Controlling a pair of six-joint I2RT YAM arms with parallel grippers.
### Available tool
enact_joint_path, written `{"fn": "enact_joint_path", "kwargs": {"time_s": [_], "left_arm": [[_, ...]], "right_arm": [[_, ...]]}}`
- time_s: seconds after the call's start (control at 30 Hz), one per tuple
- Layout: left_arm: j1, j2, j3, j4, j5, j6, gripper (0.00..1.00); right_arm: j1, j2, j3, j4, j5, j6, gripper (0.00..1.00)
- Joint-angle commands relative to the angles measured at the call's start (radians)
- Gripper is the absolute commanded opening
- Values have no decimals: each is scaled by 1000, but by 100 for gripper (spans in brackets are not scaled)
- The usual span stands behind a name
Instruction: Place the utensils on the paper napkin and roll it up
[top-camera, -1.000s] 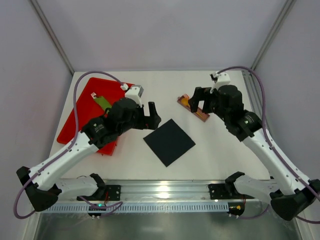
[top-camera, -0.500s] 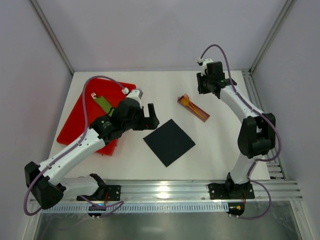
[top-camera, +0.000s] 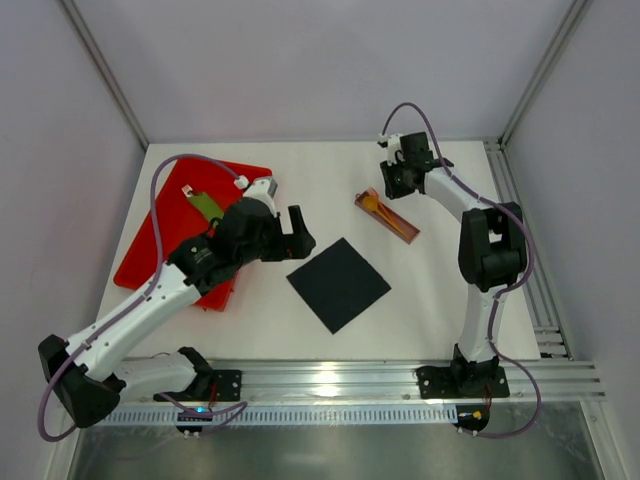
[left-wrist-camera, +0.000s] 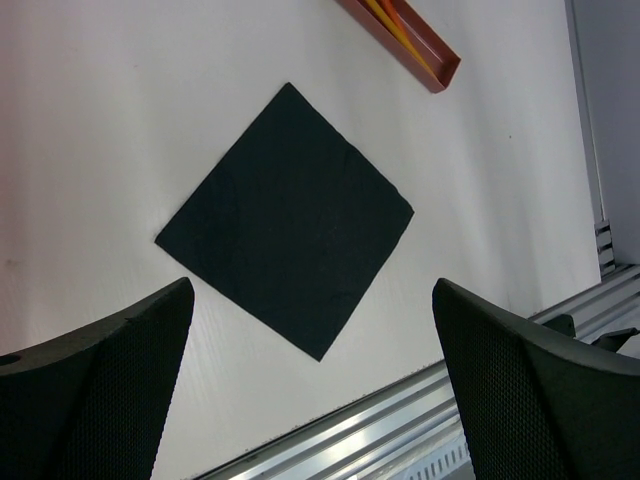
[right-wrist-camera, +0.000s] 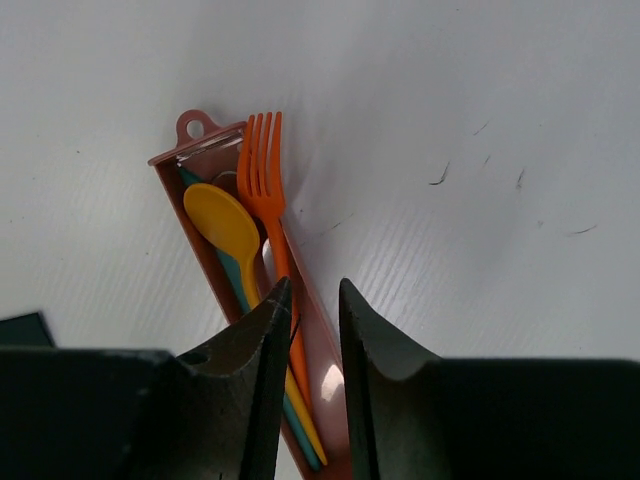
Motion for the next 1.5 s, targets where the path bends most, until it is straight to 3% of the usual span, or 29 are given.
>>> {"fn": "enact_joint_path", "kwargs": {"time_s": [0.0, 0.23, 0.83, 1.33, 1.47], "left_arm": [[9, -38, -10, 18, -22, -3, 100], [13, -56, -29, 17, -32, -4, 100], [15, -82, -42, 15, -29, -24, 99], [16, -118, -94, 78, -6, -47, 100], [16, -122, -99, 81, -12, -43, 99]], "right_arm": [[11, -9, -11, 29, -40, -21, 27], [25, -66, -151, 121, -2, -9, 23], [31, -9, -110, 23, 40, 2, 20], [39, 60, -44, -63, 58, 0, 25], [39, 58, -44, -61, 74, 8, 18]]}}
